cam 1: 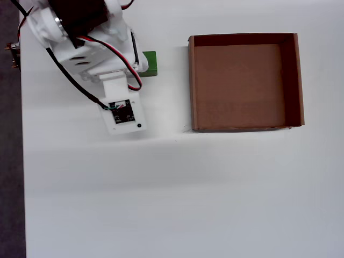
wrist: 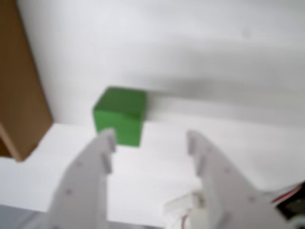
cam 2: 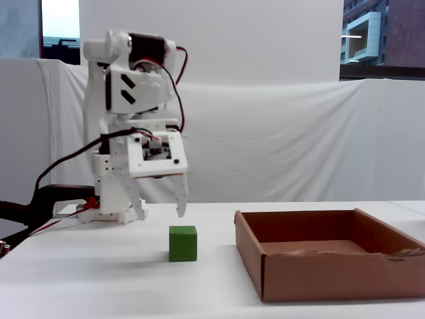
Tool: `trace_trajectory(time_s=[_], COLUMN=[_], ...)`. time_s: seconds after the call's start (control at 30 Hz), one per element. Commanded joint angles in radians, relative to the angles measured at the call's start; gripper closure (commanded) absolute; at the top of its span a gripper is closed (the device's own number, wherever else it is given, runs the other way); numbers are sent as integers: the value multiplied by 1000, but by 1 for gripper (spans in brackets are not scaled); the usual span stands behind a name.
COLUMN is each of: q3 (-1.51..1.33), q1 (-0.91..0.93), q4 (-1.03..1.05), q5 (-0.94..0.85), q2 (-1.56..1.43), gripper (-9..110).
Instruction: Grasp a green cube and put it in a box.
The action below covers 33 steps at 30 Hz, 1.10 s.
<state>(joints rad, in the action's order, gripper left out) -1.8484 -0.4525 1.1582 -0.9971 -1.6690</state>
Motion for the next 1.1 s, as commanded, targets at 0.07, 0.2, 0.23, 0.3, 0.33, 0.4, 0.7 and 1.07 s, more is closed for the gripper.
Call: trace_trajectory(time_s=[0.07, 0.2, 0.23, 0.3, 0.33, 0.4, 0.7, 1.07], q3=[80, 104, 115, 137, 146, 161, 169, 126], q1=[-28, -43, -48, -57, -60, -69, -95, -106], q4=[0, -5, -3, 0, 0, 0, 2, 2], q5=[11, 14, 17, 23, 26, 32, 34, 34], q2=[31, 74, 86, 106, 115, 129, 158, 137], gripper=[81, 81, 81, 81, 81, 81, 81, 81])
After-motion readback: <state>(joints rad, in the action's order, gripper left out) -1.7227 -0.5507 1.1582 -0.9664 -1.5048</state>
